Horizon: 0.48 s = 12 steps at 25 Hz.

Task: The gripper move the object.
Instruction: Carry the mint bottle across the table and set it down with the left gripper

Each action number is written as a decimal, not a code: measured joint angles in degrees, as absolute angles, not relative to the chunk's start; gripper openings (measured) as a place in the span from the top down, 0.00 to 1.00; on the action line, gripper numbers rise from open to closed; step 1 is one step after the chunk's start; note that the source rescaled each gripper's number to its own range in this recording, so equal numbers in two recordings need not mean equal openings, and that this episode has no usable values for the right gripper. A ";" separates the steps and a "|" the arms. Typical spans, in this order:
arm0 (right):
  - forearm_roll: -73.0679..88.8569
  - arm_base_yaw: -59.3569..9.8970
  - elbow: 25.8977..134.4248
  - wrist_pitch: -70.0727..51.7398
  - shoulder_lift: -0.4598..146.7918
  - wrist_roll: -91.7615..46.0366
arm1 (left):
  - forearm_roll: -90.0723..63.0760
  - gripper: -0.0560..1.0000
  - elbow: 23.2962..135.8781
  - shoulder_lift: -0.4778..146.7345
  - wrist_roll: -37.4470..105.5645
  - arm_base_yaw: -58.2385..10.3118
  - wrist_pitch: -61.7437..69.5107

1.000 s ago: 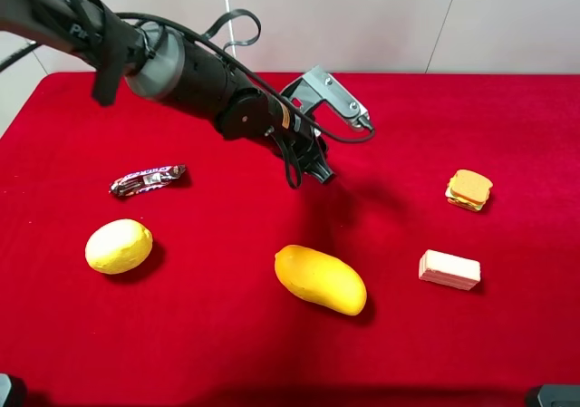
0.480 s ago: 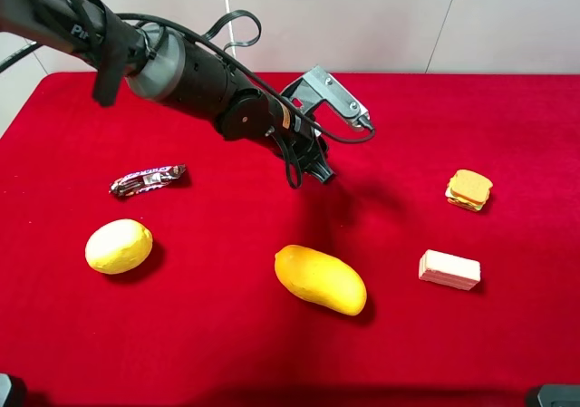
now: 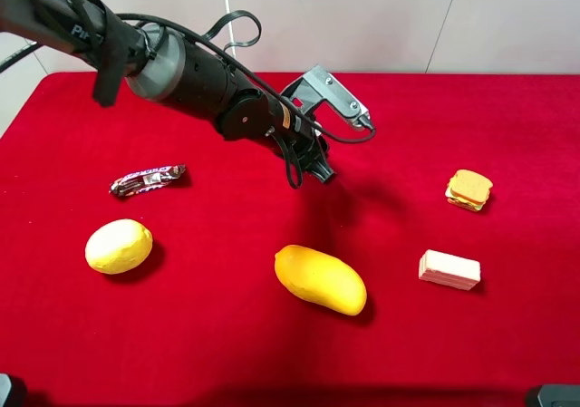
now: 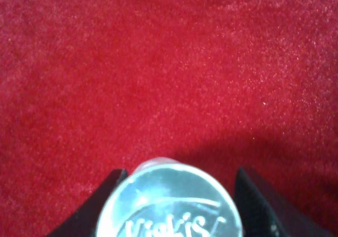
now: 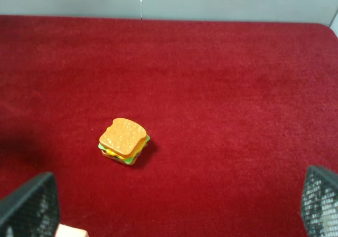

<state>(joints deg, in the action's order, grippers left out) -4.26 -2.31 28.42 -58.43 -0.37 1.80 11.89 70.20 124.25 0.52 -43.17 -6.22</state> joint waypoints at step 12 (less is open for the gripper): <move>-4.26 -2.31 28.42 -58.49 -0.37 1.80 | 11.89 0.88 70.20 124.25 0.52 -43.17 -6.22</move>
